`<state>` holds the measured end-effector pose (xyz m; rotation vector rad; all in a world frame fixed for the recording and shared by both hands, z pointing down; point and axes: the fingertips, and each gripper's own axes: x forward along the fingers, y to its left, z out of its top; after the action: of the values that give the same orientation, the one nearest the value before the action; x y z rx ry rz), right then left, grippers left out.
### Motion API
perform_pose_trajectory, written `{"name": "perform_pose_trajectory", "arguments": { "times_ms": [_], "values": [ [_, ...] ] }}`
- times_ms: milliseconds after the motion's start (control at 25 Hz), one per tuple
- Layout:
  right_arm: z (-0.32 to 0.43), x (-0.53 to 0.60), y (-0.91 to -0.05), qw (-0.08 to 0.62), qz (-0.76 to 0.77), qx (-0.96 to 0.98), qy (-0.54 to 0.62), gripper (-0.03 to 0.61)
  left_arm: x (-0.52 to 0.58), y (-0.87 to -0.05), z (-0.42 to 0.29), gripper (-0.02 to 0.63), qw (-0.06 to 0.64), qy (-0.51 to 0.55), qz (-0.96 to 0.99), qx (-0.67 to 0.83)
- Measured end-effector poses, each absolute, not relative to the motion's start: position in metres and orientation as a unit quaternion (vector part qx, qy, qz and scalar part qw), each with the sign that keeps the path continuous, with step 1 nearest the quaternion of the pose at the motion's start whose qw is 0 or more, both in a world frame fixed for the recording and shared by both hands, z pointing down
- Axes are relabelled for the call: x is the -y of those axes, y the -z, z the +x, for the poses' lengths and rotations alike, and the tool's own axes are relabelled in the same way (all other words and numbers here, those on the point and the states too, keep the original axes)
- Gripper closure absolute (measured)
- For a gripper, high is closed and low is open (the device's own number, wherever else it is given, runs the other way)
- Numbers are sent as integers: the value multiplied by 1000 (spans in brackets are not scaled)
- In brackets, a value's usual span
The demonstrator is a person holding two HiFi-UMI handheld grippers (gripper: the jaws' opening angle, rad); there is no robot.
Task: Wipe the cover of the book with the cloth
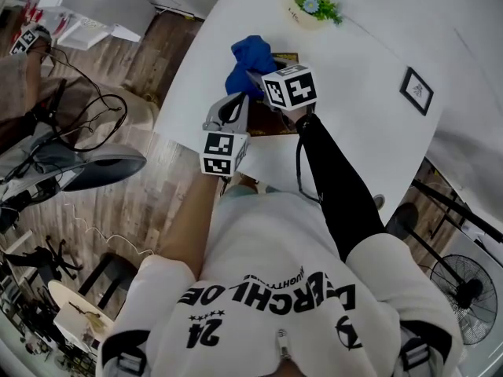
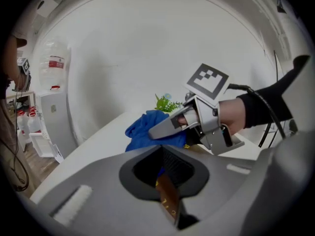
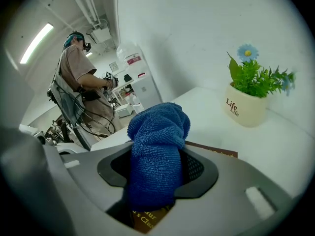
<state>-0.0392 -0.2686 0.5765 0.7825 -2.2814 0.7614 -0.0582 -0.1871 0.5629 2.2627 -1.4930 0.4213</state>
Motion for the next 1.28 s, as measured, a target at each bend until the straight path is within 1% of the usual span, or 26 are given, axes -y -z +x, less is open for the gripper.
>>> {"name": "perform_pose_trajectory", "arguments": {
  "times_ms": [240, 600, 760, 920, 1000, 1120, 1280],
  "values": [
    [-17, 271, -576, 308, 317, 850, -287, 371, 180, -572, -48, 558, 210, -165, 809, 524],
    [46, 277, -576, 306, 379, 824, -291, 370, 167, -590, -40, 558, 227, -183, 808, 513],
    [74, 281, -579, 307, 404, 809, -295, 370, 167, -596, -39, 558, 236, -175, 805, 516],
    [99, 281, -581, 297, 434, 789, -317, 370, 166, -595, -39, 557, 213, -167, 816, 512],
    [102, 280, -582, 288, 439, 785, -329, 370, 164, -596, -41, 557, 206, -163, 817, 514],
    [100, 280, -578, 274, 439, 782, -347, 370, 165, -598, -42, 557, 212, -160, 814, 516],
    [71, 272, -544, 233, 396, 816, -351, 370, 163, -594, -39, 557, 216, -173, 821, 500]
  ]
}}
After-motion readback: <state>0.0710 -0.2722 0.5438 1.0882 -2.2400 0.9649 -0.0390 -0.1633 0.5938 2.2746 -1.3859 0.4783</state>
